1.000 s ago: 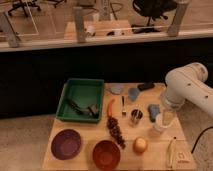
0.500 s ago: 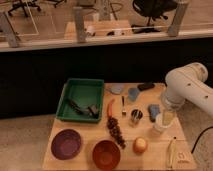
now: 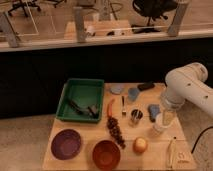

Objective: Place apple in table surface

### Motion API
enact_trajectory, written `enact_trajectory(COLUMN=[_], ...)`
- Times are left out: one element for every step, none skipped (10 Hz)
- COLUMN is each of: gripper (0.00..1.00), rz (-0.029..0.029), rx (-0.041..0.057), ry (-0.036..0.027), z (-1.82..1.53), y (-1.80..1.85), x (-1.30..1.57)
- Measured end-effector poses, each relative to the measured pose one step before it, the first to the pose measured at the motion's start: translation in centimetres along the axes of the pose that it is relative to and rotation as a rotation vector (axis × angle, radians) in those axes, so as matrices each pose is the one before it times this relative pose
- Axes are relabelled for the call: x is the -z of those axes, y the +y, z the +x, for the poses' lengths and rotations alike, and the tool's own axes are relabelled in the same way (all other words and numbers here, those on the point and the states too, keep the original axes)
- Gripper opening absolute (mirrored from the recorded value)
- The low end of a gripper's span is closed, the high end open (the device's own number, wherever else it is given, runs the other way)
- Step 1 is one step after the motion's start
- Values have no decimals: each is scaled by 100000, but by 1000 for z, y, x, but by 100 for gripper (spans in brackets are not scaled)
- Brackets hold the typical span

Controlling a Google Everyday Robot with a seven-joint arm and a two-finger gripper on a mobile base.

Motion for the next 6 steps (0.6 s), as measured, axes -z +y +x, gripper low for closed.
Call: enact_trajectory(gripper=[80, 80, 80, 80, 80, 80], rz=[-2119, -2662, -1600, -771, -51, 351], rx=[2022, 2911, 3787, 2216, 3073, 3639], ry=[-2168, -3204, -5231, -4819, -6780, -6221], z=[-341, -461, -945, -747, -751, -543], y=[885, 1671, 1798, 922, 532, 336], x=[-740, -852, -419, -26, 64, 61])
